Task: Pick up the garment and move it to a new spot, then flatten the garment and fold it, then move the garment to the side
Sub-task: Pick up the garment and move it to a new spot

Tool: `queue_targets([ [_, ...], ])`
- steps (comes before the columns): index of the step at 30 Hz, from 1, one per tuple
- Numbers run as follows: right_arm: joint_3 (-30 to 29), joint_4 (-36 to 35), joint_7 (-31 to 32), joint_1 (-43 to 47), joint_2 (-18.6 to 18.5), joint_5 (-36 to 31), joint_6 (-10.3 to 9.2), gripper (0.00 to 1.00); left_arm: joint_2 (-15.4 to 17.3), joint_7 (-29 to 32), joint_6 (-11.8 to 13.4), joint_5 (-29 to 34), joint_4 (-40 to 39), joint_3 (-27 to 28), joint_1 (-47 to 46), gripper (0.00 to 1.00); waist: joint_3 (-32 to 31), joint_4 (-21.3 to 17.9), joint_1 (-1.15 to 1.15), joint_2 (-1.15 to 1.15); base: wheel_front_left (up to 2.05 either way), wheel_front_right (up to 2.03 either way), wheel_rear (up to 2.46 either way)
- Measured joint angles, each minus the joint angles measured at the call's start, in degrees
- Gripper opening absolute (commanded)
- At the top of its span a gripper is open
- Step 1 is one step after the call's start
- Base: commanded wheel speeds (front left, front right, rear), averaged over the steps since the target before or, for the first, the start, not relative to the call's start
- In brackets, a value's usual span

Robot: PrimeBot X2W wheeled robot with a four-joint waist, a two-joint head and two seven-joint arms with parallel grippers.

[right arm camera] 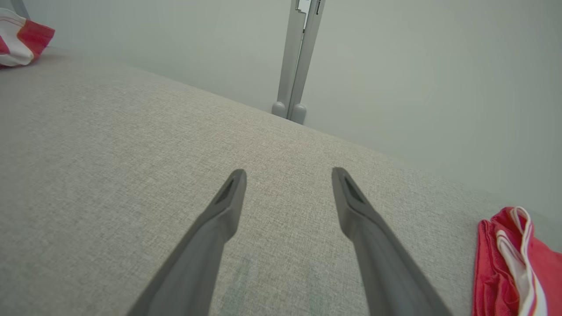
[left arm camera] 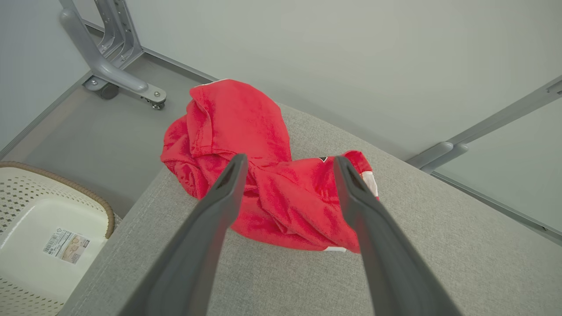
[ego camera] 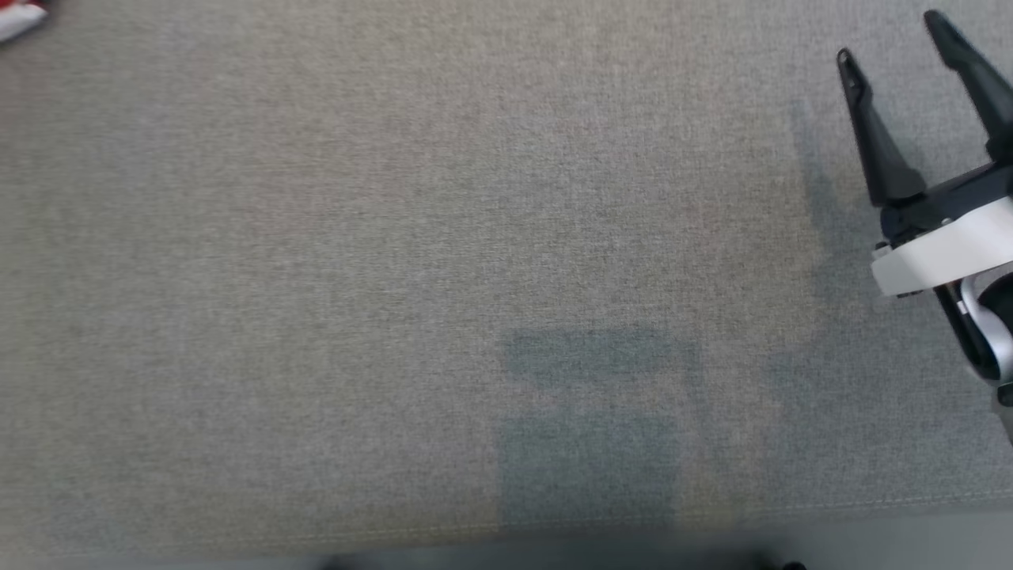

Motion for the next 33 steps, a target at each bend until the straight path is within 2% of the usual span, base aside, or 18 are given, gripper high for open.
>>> queue_targets([
  [8, -2.2, -3.2, 0.2, -3.0, -1.1, -0.3, -0.52, 1.00, -1.0, 1.0, 0.0, 2.0, 3.8, 1.3, -6.1, 1.00, 7.4, -2.3, 0.00, 0.00, 0.00, 0.00, 0.00],
  [14, -2.8, -3.2, -0.2, -4.9, -1.2, -1.1, -0.88, 1.00, -4.1, 2.0, 0.0, 4.9, 10.0, 1.6, -7.8, 1.00, 12.1, -3.2, 0.00, 0.00, 0.00, 0.00, 0.00],
  [18, -3.0, -3.0, -0.6, -5.1, -1.1, -1.1, -0.96, 1.00, -4.3, 3.3, 0.0, 6.0, 11.6, 1.0, -9.2, 1.00, 13.9, -3.6, 0.00, 0.00, 0.00, 0.00, 0.00],
  [19, -3.0, -2.8, -0.7, -5.2, -1.1, -1.1, -0.97, 1.00, -4.3, 3.4, 0.0, 6.4, 12.0, 1.0, -10.0, 0.76, 14.2, -3.6, 0.00, 0.00, 0.00, 0.00, 0.00],
  [20, -3.0, -2.5, -1.0, -5.3, -1.1, -1.1, -1.00, 1.00, -4.5, 3.4, 0.0, 6.9, 12.4, 0.8, -10.6, 0.01, 14.3, -3.7, 0.01, 0.00, 0.00, 0.00, 0.00],
  [31, -2.1, 1.5, -3.4, -5.3, 0.2, -1.6, -1.02, 1.00, -8.1, 3.9, 0.0, 7.8, 13.0, -3.1, -13.2, 0.00, 11.4, -3.2, 0.00, 0.00, 0.00, 0.00, 0.00],
  [33, -1.7, 2.7, -4.2, -5.3, 0.9, -1.6, -1.02, 1.00, -9.5, 3.9, -1.1, 7.8, 11.9, -4.7, -14.3, 0.00, 10.4, -3.1, 0.00, 0.00, 0.00, 0.00, 0.00],
])
